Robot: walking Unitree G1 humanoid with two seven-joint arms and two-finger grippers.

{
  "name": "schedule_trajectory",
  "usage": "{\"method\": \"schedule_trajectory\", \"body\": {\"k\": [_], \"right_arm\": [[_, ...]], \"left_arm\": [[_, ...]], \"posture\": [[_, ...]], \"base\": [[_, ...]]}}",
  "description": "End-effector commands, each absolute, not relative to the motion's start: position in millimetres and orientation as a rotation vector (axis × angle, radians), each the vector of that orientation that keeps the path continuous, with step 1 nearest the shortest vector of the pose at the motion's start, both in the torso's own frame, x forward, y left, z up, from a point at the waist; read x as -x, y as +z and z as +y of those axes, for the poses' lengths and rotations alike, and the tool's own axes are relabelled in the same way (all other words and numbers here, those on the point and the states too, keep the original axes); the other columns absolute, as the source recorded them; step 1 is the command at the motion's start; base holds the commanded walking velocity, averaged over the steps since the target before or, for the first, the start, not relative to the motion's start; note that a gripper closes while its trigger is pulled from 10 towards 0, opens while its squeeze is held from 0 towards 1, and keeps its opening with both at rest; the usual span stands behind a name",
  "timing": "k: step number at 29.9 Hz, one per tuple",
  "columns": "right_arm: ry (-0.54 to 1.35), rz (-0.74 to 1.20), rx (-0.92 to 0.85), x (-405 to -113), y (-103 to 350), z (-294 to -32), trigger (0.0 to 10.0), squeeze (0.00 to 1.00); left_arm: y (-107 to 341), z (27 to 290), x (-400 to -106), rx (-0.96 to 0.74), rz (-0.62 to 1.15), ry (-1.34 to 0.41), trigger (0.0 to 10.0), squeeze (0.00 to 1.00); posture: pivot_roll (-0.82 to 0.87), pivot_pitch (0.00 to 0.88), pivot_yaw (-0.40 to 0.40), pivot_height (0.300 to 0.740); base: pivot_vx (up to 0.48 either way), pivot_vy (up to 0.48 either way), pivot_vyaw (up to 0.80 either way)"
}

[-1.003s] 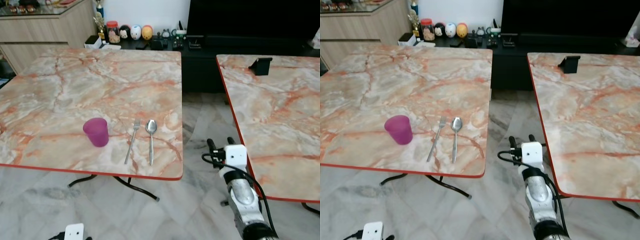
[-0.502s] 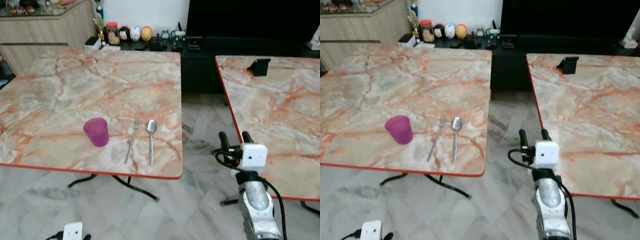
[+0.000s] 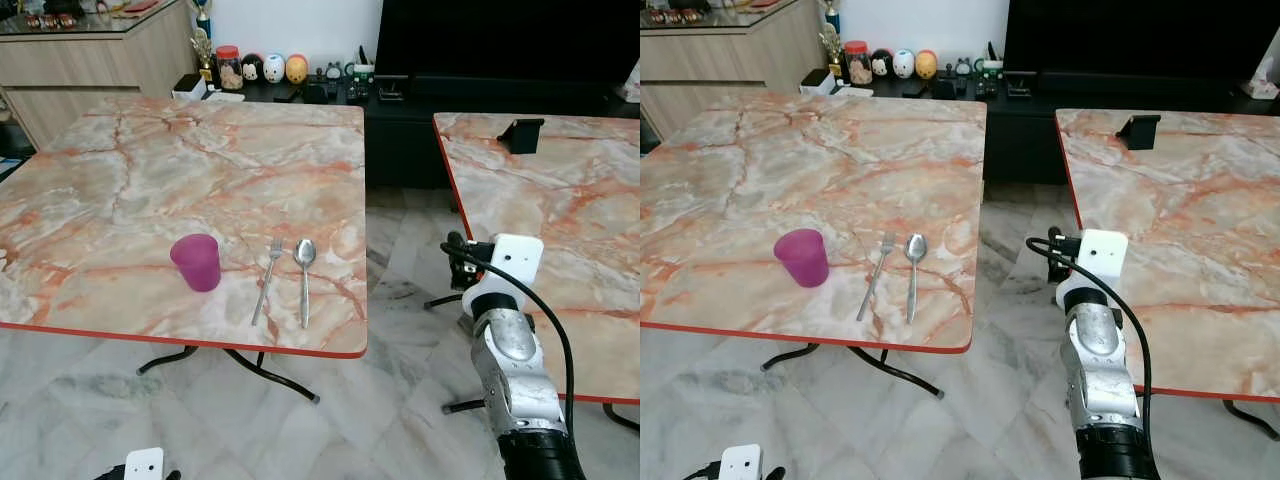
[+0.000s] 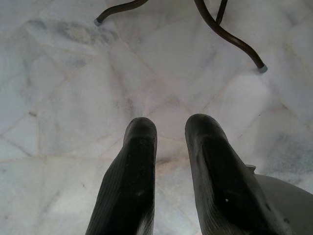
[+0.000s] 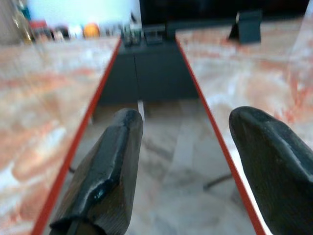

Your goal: Setting the table

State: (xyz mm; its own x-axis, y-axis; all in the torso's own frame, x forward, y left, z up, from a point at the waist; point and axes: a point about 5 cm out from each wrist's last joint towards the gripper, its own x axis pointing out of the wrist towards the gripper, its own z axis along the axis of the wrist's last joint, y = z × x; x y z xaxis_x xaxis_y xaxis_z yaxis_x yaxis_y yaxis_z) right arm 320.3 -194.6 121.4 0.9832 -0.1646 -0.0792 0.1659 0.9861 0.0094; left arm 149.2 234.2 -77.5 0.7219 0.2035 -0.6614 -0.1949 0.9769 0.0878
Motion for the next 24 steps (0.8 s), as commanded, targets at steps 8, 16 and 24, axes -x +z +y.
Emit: {"method": "schedule_trajectory", "body": {"k": [8, 16, 24], "right_arm": [[-0.169, 0.11, -0.043, -330, 150, -198, 10.0, 0.0], [0.02, 0.013, 0.166, -323, 149, -176, 10.0, 0.0], [0.094, -0.091, 0.236, -305, 140, -175, 10.0, 0.0]], "left_arm": [[-77, 237, -148, -0.014, 0.73, 0.227, 10.0, 0.0], [-77, 233, -151, -0.008, 0.726, 0.23, 10.0, 0.0], [-77, 232, -151, -0.007, 0.72, 0.24, 10.0, 0.0]], "posture": [[0.02, 0.0, 0.008, 0.74], [0.02, 0.0, 0.002, 0.74], [0.02, 0.0, 0.0, 0.74]], "base": [[0.0, 0.0, 0.0], [0.0, 0.0, 0.0], [0.0, 0.0, 0.0]]}}
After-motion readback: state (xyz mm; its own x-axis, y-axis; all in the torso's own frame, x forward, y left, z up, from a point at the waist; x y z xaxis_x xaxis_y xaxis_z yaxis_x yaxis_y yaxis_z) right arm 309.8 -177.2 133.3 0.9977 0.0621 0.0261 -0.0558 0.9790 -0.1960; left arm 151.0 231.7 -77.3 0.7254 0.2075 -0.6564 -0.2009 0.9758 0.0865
